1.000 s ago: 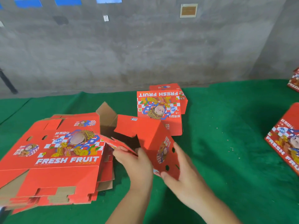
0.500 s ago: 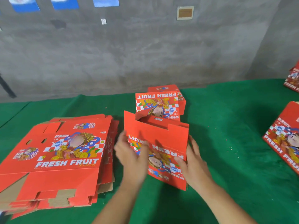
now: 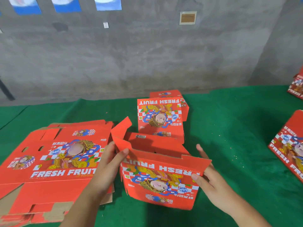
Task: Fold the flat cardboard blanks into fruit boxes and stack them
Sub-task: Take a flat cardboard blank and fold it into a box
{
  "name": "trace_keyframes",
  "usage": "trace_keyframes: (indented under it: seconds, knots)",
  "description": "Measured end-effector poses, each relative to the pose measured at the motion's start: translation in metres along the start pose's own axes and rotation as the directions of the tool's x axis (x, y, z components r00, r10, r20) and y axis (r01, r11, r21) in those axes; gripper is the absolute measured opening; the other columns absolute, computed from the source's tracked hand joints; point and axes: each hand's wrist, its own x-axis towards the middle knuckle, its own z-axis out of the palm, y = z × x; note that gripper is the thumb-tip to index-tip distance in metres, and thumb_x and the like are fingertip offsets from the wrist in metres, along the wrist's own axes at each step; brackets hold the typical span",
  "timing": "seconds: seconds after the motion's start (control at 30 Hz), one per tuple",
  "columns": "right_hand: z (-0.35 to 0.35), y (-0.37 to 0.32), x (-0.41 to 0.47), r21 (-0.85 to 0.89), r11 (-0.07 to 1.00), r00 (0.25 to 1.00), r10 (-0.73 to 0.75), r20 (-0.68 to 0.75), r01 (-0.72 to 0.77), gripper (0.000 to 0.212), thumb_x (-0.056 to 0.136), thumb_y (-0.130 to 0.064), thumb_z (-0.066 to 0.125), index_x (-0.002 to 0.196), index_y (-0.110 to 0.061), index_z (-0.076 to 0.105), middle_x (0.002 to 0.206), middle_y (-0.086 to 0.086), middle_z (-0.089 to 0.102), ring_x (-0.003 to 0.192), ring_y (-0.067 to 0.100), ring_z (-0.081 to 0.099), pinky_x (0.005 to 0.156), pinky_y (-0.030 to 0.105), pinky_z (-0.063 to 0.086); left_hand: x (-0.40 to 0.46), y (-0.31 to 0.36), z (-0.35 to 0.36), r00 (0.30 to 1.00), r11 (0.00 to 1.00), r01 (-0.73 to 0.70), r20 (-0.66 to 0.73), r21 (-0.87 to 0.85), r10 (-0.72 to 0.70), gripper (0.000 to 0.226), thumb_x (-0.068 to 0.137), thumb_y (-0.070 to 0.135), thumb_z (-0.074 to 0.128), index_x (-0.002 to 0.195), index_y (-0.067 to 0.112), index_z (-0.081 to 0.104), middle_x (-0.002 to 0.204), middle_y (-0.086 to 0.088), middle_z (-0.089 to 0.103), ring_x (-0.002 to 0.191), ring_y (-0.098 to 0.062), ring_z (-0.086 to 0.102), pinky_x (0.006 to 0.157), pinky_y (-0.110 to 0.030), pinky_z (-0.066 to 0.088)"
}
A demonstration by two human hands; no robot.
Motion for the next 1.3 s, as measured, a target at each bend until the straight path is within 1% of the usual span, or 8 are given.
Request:
trace_keyframes:
  seconds: [0.27, 0.43, 0.63, 0.73, 0.87, 1.1, 1.2, 1.3]
  knots:
    - [-0.005, -0.005, 0.000, 0.195, 0.975, 0.991, 0.122, -0.060, -0.108, 0.043, 0.097, 0.006, 0.061, 0.107, -0.030, 0.082, 0.162, -0.026, 0.013, 0.152, -0.007, 0.017, 0.105, 0.015, 0.043, -0.010, -0.027, -0.003, 0.984, 0.971, 0.162, 0.046, 0.175, -0.173, 0.056, 0.070, 0.067, 0.068, 0.123, 0.049, 0.070, 0.164, 0.013, 0.028, 0.154, -0.008, 0.018, 0.125, -0.052, 0.020]
    - [-0.024, -0.010, 0.000, -0.044, 0.995, 0.995, 0.091, 0.042, -0.089, 0.046, 0.100, -0.003, 0.061, 0.112, -0.045, 0.077, 0.161, -0.040, -0.008, 0.144, -0.020, 0.019, 0.105, 0.005, 0.036, -0.001, -0.028, -0.008, 0.930, 0.927, 0.358, 0.050, 0.115, -0.365, 0.053, 0.050, 0.062, 0.075, 0.098, 0.040, 0.081, 0.150, -0.009, 0.050, 0.146, -0.024, 0.040, 0.121, -0.054, 0.029]
    - [-0.030, -0.003, -0.003, -0.174, 0.979, 0.991, 0.115, 0.066, -0.102, 0.050, 0.101, -0.012, 0.062, 0.123, -0.057, 0.066, 0.161, -0.041, -0.004, 0.144, -0.020, 0.019, 0.105, 0.001, 0.029, -0.021, -0.035, -0.010, 0.876, 0.913, 0.361, 0.266, 0.191, -0.402, 0.050, 0.104, 0.024, 0.060, 0.151, 0.017, 0.046, 0.158, -0.012, 0.041, 0.145, -0.030, 0.041, 0.122, -0.045, 0.029]
    - [-0.030, 0.002, -0.002, -0.280, 0.950, 0.989, 0.147, 0.021, -0.135, 0.063, 0.100, -0.043, 0.057, 0.152, -0.062, 0.027, 0.164, -0.036, 0.001, 0.143, -0.020, 0.022, 0.113, 0.023, 0.037, -0.013, -0.013, 0.006, 0.930, 0.912, 0.304, 0.120, 0.276, -0.347, 0.082, 0.091, 0.069, 0.061, 0.159, 0.044, 0.024, 0.170, 0.009, 0.016, 0.156, -0.015, 0.016, 0.126, -0.052, 0.017]
    - [-0.026, -0.005, -0.003, -0.241, 0.933, 0.960, 0.281, 0.017, -0.269, 0.061, 0.081, -0.081, 0.044, 0.138, -0.062, 0.034, 0.141, -0.034, 0.047, 0.124, -0.019, 0.046, 0.095, 0.016, 0.043, -0.026, -0.001, 0.012, 0.918, 0.866, 0.307, 0.116, 0.395, -0.379, 0.098, 0.073, 0.099, 0.039, 0.153, 0.063, -0.004, 0.165, 0.027, 0.002, 0.156, -0.007, -0.008, 0.126, -0.057, 0.006]
    - [0.002, -0.033, 0.015, -0.413, 0.846, 0.795, 0.022, -0.606, -0.338, 0.053, 0.093, -0.060, 0.044, 0.129, -0.023, 0.054, 0.144, 0.010, 0.036, 0.138, 0.032, 0.026, 0.115, 0.048, 0.023, -0.028, -0.022, 0.052, 0.960, 0.699, 0.233, -0.276, 0.676, -0.053, 0.067, 0.101, 0.051, 0.050, 0.160, 0.028, 0.028, 0.145, -0.012, 0.039, 0.126, -0.036, 0.037, 0.106, -0.044, 0.027]
    - [0.013, -0.053, 0.033, -0.644, 0.765, 0.872, -0.302, -0.385, -0.019, 0.043, 0.097, -0.047, 0.050, 0.130, -0.021, 0.059, 0.133, 0.002, 0.054, 0.128, 0.027, 0.045, 0.110, 0.044, 0.035, -0.029, -0.030, 0.051, 0.958, 0.675, 0.220, -0.286, 0.704, -0.014, 0.057, 0.099, 0.051, 0.053, 0.152, 0.031, 0.045, 0.137, -0.009, 0.042, 0.122, -0.034, 0.038, 0.104, -0.040, 0.026]
    - [0.015, -0.061, 0.062, -0.773, 0.632, 0.994, -0.042, -0.100, -0.051, 0.055, 0.103, -0.061, 0.028, 0.119, -0.025, 0.065, 0.120, -0.004, 0.067, 0.115, 0.023, 0.061, 0.100, 0.037, 0.045, -0.031, -0.032, 0.050, 0.949, 0.639, 0.254, -0.313, 0.726, -0.022, 0.057, 0.097, 0.052, 0.056, 0.151, 0.033, 0.048, 0.138, -0.008, 0.043, 0.123, -0.037, 0.038, 0.105, -0.043, 0.028]
